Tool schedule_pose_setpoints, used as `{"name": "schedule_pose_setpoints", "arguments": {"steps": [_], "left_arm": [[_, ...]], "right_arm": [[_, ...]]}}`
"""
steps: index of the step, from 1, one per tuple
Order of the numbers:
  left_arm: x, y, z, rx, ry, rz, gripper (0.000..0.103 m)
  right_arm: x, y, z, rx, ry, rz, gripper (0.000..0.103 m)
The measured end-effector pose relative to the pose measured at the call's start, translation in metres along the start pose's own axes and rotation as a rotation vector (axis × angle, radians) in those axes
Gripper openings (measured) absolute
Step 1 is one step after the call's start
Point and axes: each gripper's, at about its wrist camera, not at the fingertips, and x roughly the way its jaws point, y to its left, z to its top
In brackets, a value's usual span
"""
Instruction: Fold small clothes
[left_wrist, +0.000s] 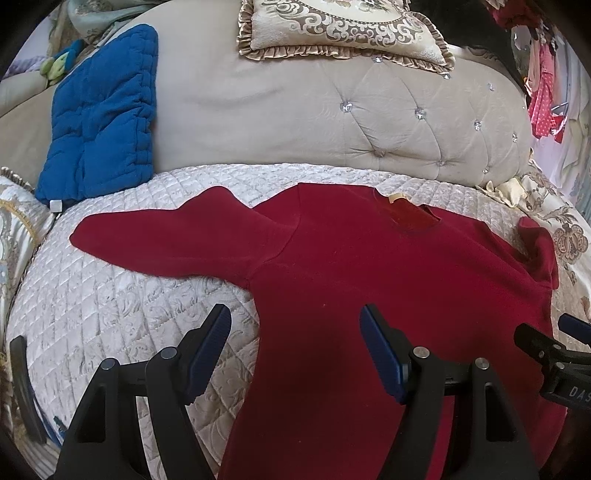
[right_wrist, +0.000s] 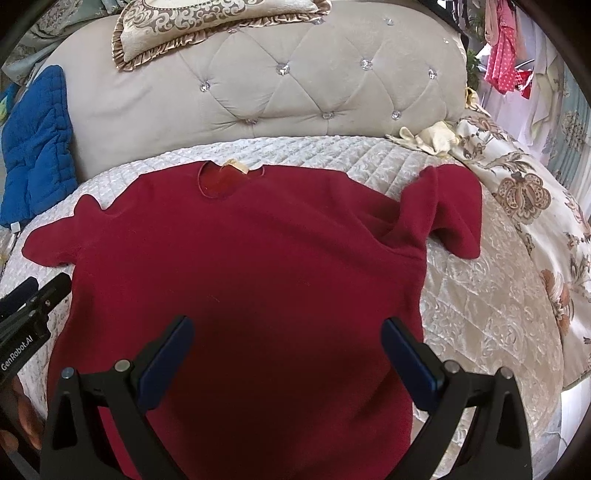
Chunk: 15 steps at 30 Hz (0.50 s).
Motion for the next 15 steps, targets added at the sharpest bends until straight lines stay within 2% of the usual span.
{"name": "schedule_pose_setpoints", "arguments": {"steps": [15], "left_arm": [[0.0032,0.0012,-0.0011,-0.003,0.008,0.005,0.052]], "right_arm": [[0.0028,0.0037,-0.0012,-0.010,0.011,0.014,0.103]]}}
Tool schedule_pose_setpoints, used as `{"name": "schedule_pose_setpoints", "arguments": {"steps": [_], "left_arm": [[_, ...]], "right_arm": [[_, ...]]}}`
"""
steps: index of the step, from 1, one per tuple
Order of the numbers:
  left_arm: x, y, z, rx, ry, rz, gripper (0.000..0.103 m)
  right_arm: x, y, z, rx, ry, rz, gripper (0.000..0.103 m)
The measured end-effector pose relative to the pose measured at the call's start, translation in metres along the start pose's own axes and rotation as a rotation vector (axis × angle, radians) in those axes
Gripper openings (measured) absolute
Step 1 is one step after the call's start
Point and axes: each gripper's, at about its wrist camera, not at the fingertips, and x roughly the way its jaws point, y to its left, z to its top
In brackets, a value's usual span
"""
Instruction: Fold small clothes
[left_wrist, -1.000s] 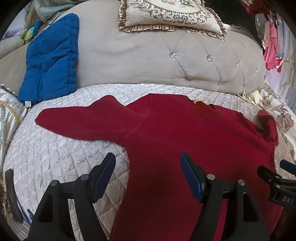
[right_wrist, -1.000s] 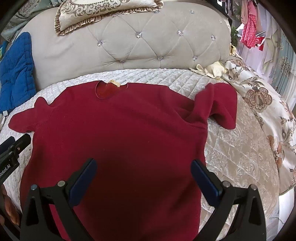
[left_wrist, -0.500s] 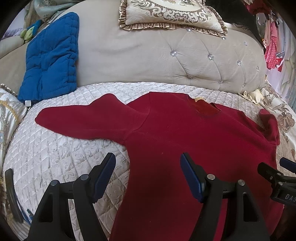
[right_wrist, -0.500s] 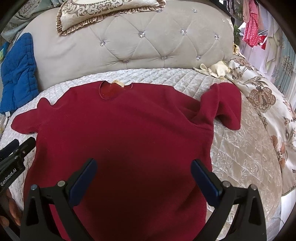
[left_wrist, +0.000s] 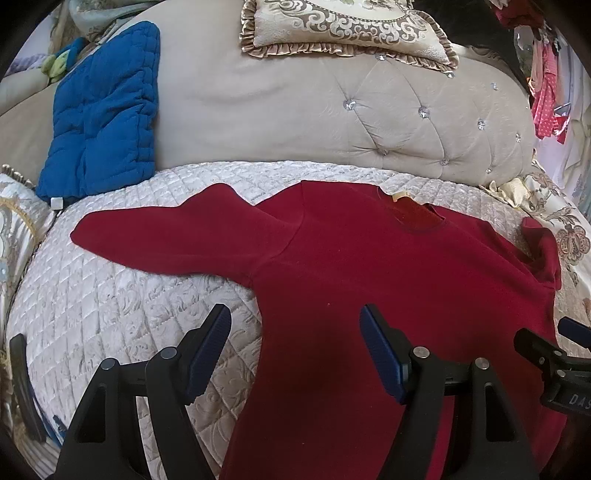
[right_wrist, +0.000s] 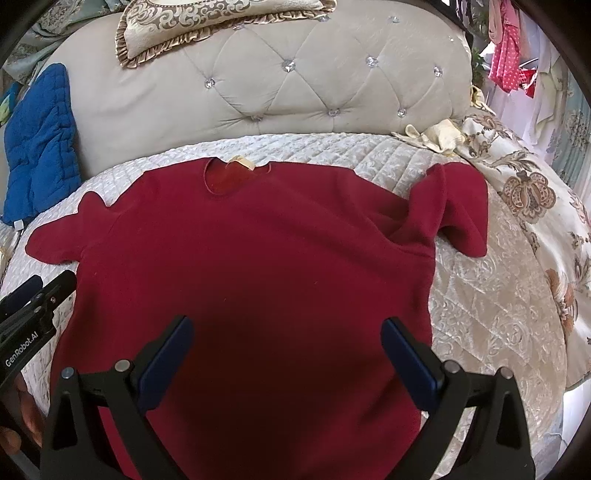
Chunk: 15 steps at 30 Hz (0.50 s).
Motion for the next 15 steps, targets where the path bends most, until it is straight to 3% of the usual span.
{"name": "schedule_pose_setpoints", "arguments": {"steps": [15], "left_arm": [[-0.0006,-0.0003,0.0008,-0.002,0.000,0.002,0.052]], "right_arm": [[0.0021,0.0046,-0.0001,-0.013,0.009,0.012,0.103]]}}
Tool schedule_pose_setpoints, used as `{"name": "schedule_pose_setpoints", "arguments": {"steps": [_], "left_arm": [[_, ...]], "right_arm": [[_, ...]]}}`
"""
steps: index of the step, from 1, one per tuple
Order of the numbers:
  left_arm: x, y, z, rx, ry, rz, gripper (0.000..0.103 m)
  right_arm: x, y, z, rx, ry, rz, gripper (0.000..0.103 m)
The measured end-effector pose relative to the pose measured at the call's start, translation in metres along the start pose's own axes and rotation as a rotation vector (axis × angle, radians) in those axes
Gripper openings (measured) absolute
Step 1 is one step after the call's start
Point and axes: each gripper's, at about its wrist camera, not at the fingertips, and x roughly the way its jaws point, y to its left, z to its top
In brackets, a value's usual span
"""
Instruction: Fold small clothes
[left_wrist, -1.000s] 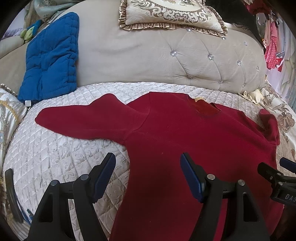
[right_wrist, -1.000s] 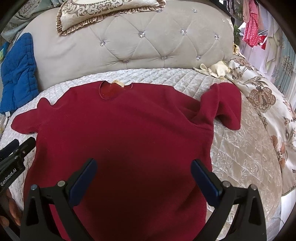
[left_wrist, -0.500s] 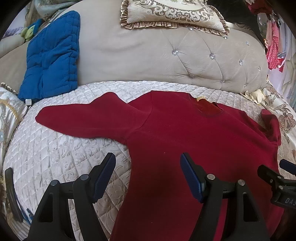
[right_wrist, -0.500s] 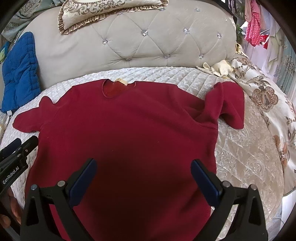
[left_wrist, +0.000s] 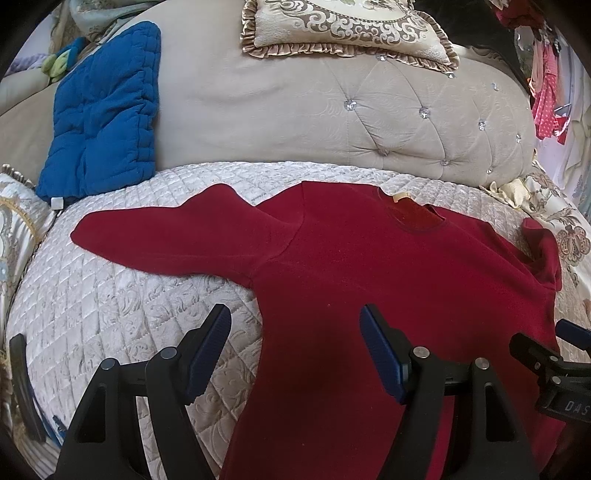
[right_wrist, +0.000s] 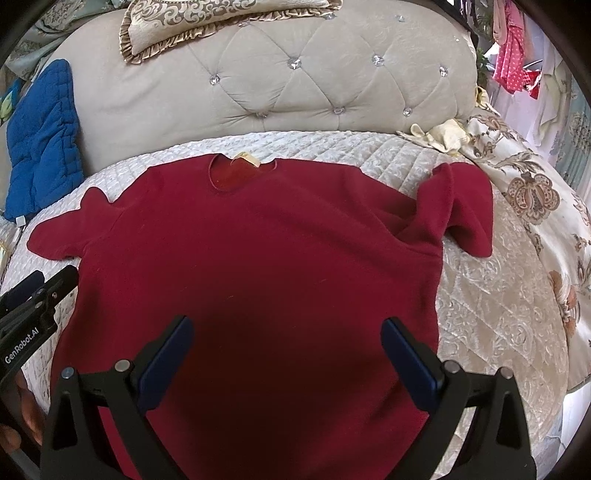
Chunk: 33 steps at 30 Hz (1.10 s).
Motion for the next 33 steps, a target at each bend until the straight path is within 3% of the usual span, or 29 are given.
{"name": "schedule_pose_setpoints", "arguments": {"steps": [33], "left_arm": [[0.007,0.002,0.000,-0.007,0.008,0.005,0.052]], "right_arm": [[0.011,0.011,0.001,-0.013,0.017,0.015,0.103]]}}
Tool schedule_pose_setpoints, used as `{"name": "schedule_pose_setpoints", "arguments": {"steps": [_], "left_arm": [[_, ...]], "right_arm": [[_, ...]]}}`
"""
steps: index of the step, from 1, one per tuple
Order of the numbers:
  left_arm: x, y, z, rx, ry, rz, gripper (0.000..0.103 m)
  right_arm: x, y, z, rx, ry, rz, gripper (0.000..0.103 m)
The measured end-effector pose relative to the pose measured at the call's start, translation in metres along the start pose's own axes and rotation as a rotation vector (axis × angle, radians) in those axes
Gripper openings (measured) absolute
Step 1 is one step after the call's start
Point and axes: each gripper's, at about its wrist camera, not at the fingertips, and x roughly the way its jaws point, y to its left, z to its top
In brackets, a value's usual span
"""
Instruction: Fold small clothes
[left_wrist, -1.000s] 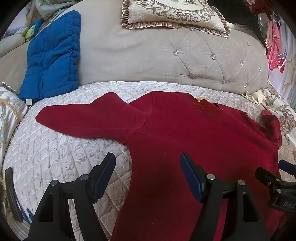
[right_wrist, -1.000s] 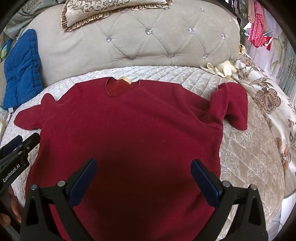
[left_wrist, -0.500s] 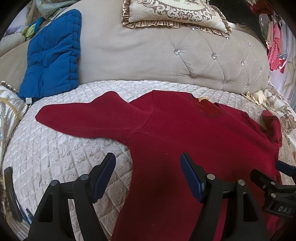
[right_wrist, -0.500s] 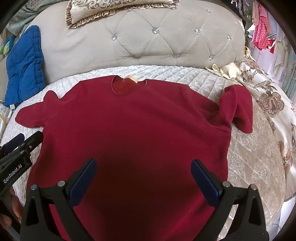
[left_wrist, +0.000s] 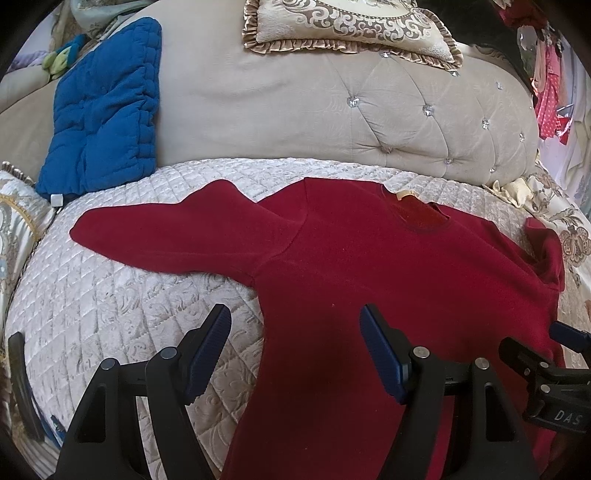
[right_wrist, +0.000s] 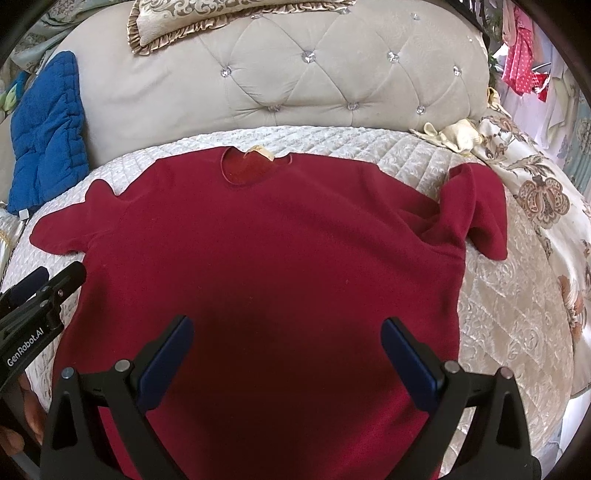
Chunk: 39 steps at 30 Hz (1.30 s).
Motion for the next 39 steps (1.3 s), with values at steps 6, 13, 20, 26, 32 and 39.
{"name": "schedule_pose_setpoints", "arguments": {"steps": [6,13,20,26,32,39], "left_arm": [[0.000,0.001,0.001,-0.005,-0.001,0.000,0.052],[-0.004,0.031,0.014,-0.084,0.017,0.044,0.052],[0.017,0.123,0.046,-0.279,0.060,0.190,0.052],[0.066,0.231,0.064,-0.503,0.120,0.300,0.052],[0.124,0.314,0.057,-0.732,0.168,0.318,0.026],[0.145,0.322,0.076,-0.667,0.091,0.342,0.000]], "right_arm": [[-0.001,0.001,0.001,-0.001,-0.002,0.008,0.103],[0.001,0.011,0.005,-0.046,0.007,0.023,0.103],[-0.001,0.018,0.016,-0.067,-0.007,0.048,0.103],[0.007,0.023,0.018,-0.098,0.016,0.067,0.103],[0.021,0.021,0.019,-0.093,0.052,0.072,0.103],[0.032,0.012,0.023,-0.071,0.067,0.061,0.103]]}}
